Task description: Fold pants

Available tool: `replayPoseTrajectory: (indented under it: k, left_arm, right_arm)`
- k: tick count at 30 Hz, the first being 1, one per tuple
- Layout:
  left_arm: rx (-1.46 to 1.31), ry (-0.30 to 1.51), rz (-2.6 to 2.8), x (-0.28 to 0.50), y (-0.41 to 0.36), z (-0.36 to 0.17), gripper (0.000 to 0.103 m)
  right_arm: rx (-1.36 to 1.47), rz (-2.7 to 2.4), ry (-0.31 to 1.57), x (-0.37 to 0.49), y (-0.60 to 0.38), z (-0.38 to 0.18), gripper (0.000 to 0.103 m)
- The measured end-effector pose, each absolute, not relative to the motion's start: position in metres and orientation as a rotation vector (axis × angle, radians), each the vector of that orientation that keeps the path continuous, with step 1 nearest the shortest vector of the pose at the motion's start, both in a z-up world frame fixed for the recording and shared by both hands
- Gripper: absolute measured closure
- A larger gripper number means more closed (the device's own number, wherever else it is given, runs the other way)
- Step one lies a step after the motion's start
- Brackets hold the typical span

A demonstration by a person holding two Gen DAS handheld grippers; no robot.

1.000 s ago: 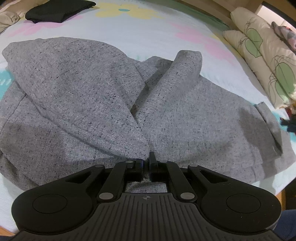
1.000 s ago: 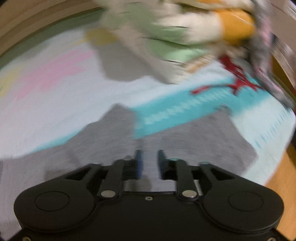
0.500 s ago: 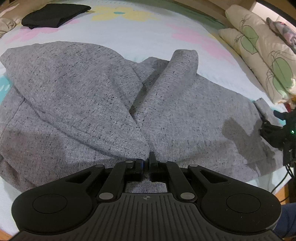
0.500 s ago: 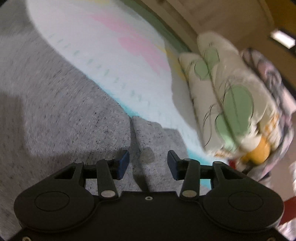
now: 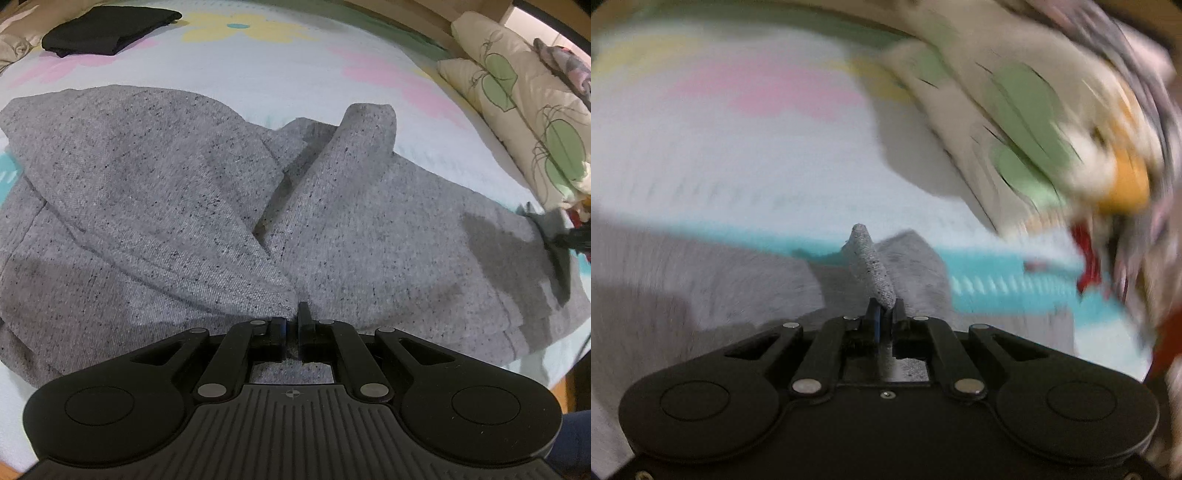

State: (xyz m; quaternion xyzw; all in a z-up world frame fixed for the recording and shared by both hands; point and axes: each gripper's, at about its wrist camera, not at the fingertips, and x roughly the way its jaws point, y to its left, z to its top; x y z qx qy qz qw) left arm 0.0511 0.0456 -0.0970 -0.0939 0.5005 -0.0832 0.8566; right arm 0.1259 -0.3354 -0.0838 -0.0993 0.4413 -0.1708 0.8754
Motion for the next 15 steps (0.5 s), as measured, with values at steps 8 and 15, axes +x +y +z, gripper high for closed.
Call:
replayPoseTrajectory:
  k: [8,15]
  left_arm:
    - [-0.203,1.008,-0.183,0.053,0.045,-0.086,0.097]
    - [-0.301,0.989,-0.164,0.061,0.052,-0.08,0.097]
  right_arm:
    - [0.354,-0.585,1.014,0.088,-0.474,-0.069,0.095]
    - [0.645,-0.574,1.068,0.065,-0.511,-0.093,0.095]
